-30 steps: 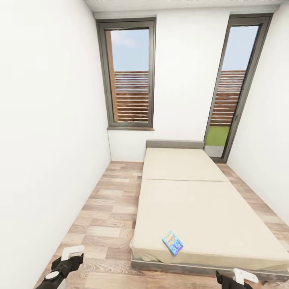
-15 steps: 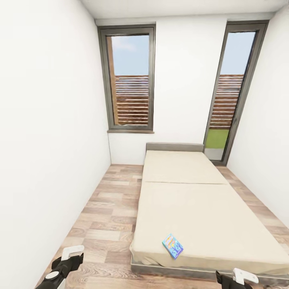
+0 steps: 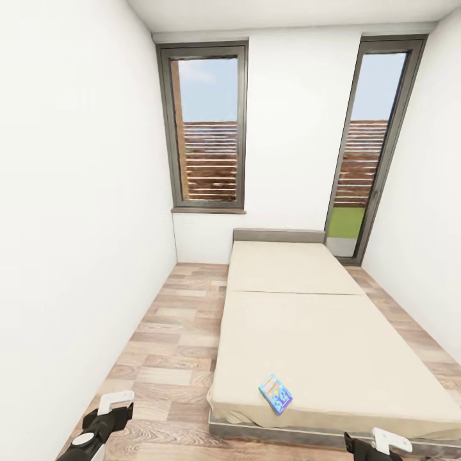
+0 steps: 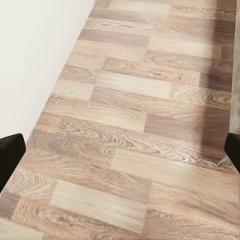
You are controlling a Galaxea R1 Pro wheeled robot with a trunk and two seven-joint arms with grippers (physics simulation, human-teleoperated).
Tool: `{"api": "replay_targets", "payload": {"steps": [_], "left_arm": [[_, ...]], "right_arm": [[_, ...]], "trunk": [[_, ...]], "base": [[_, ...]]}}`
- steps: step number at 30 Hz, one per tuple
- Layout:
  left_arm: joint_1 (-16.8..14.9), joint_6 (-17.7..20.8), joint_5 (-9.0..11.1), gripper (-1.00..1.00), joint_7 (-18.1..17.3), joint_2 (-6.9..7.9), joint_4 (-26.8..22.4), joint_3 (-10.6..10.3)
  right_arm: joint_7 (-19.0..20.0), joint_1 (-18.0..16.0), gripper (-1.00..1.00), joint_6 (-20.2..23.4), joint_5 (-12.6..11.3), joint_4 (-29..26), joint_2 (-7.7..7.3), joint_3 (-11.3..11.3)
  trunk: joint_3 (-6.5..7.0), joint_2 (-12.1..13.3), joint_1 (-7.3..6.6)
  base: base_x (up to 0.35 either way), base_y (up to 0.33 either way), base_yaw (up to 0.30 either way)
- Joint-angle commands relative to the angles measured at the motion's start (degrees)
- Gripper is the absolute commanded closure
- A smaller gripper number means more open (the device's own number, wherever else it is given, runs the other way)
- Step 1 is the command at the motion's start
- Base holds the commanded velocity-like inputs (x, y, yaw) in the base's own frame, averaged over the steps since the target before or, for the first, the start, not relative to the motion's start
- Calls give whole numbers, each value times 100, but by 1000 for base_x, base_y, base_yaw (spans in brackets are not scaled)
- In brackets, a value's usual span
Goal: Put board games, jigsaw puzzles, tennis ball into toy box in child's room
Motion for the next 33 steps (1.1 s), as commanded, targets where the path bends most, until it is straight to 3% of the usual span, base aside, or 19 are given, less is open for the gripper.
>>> {"api": "replay_targets", "payload": {"steps": [1, 33], "left_arm": [[-1, -54, 29, -100, 3, -1, 8, 0], [0, -148, 19, -100, 2, -2, 7, -2]], "right_arm": [[-6, -1, -100, -9, -50, 2, -1, 9], [-3, -1, -100, -42, -52, 1, -1, 4]], "trunk": [[-2, -4, 2], [-2, -4, 2]], "base": [[0, 0, 0], [0, -8, 0]]}}
